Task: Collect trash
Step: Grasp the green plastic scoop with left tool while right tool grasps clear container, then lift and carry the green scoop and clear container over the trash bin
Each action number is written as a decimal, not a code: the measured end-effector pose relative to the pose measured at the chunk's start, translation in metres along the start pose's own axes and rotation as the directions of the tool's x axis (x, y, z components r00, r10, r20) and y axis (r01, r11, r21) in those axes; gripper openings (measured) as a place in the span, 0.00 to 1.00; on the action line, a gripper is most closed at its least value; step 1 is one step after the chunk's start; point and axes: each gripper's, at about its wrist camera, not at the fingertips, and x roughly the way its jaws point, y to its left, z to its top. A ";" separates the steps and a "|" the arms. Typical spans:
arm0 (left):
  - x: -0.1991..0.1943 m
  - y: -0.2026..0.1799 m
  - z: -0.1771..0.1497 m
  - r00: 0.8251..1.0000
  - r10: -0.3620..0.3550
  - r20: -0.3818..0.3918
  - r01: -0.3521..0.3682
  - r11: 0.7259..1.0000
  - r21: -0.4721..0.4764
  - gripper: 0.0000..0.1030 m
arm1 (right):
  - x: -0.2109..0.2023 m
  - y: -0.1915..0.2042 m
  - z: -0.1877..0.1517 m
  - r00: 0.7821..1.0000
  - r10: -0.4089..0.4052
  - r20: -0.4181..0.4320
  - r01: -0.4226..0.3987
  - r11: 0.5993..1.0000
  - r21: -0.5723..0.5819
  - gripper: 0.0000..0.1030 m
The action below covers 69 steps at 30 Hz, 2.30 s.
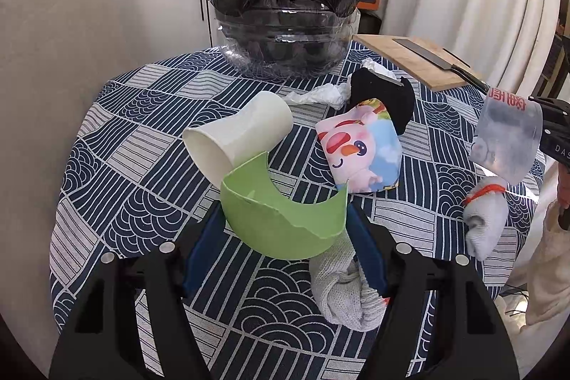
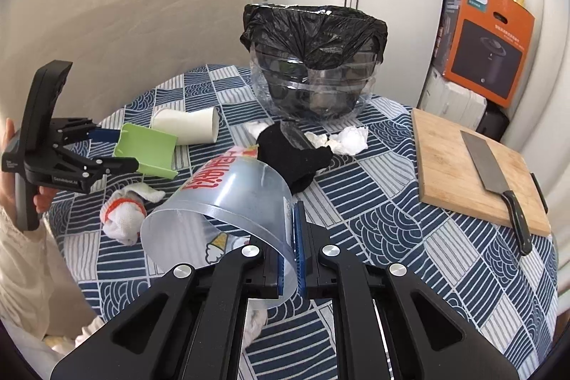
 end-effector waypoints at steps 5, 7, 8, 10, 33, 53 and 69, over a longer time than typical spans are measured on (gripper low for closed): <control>-0.018 -0.010 0.005 0.999 0.007 0.032 -0.008 1.000 0.028 0.67 | -0.023 0.007 0.002 0.998 -0.042 0.039 0.044 0.998 -0.033 0.05; -0.025 -0.014 0.009 0.999 0.007 0.047 -0.009 0.999 0.045 0.67 | -0.029 0.009 0.004 0.998 -0.048 0.049 0.050 0.998 -0.046 0.05; -0.028 -0.016 0.011 0.998 0.005 0.057 -0.008 0.999 0.051 0.67 | -0.031 0.010 0.005 0.997 -0.050 0.052 0.053 0.997 -0.051 0.05; -0.035 -0.020 0.015 0.997 -0.018 0.077 0.014 0.998 0.062 0.67 | -0.034 0.010 0.007 0.997 -0.054 0.061 0.057 0.997 -0.057 0.05; -0.067 -0.033 0.083 0.982 -0.058 0.180 0.034 0.990 0.133 0.67 | -0.046 -0.009 0.058 0.988 -0.102 0.117 0.111 0.991 -0.074 0.05; -0.058 -0.003 0.155 0.960 -0.099 0.262 0.070 0.991 0.117 0.67 | -0.010 -0.038 0.124 0.984 -0.110 0.142 0.125 0.987 -0.100 0.05; -0.027 0.008 0.225 0.945 -0.123 0.302 0.069 0.981 0.183 0.67 | 0.023 -0.068 0.186 0.975 -0.114 0.192 0.129 0.989 -0.067 0.05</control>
